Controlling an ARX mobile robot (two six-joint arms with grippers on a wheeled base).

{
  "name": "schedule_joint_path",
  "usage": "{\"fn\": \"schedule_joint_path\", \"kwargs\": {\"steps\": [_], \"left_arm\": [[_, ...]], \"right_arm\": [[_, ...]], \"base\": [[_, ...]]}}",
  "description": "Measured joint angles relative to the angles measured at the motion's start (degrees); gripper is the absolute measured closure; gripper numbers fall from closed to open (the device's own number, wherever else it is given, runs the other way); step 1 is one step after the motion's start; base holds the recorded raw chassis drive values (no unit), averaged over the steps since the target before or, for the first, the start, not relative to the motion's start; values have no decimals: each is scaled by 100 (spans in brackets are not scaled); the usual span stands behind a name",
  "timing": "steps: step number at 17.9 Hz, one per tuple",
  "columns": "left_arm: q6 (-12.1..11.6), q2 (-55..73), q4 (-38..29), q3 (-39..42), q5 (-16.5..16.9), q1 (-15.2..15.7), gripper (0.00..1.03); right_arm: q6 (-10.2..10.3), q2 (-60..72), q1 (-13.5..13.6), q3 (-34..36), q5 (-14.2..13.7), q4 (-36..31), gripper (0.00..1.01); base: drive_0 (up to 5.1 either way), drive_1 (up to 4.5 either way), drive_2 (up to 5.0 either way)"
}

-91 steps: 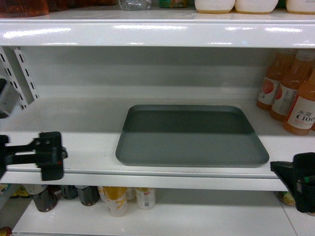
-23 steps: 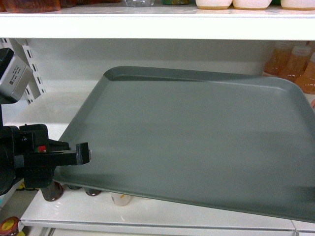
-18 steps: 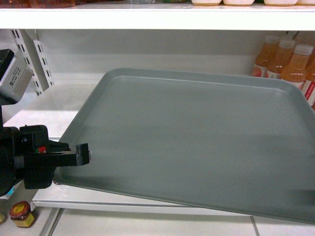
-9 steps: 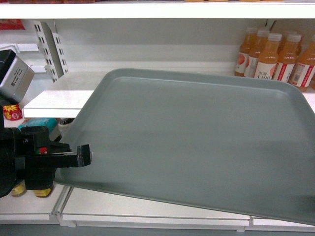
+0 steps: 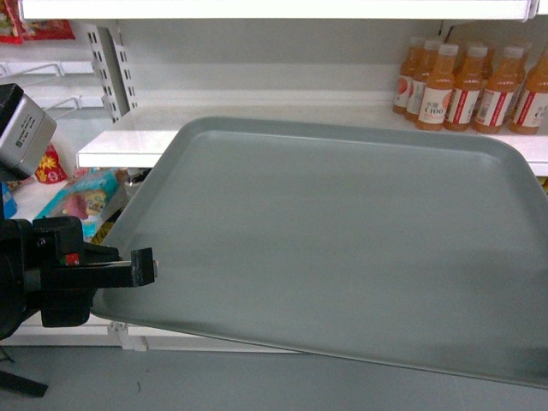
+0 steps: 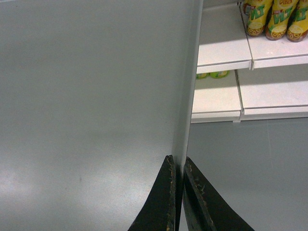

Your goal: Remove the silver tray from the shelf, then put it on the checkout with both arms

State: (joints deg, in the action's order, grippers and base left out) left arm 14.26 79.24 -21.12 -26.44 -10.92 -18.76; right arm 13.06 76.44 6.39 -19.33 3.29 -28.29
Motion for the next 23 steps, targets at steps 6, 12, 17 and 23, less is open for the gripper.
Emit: {"fn": "schedule_joint_path", "kwargs": {"steps": [6, 12, 17, 23], "left_arm": [[-2, -2, 2, -2, 2, 4, 100], [-11, -2, -7, -4, 0, 4, 100], [-15, 0, -24, -7, 2, 4, 100], [-13, 0, -11, -4, 2, 4, 100]], "right_arm": [[2, -2, 0, 4, 0, 35, 98], [2, -4, 2, 2, 2, 2, 98], [2, -2, -2, 2, 2, 24, 98], [2, -2, 0, 2, 4, 22, 98]], "base": [[4, -406, 414], [1, -409, 412], [9, -402, 419], [12, -400, 423]]}}
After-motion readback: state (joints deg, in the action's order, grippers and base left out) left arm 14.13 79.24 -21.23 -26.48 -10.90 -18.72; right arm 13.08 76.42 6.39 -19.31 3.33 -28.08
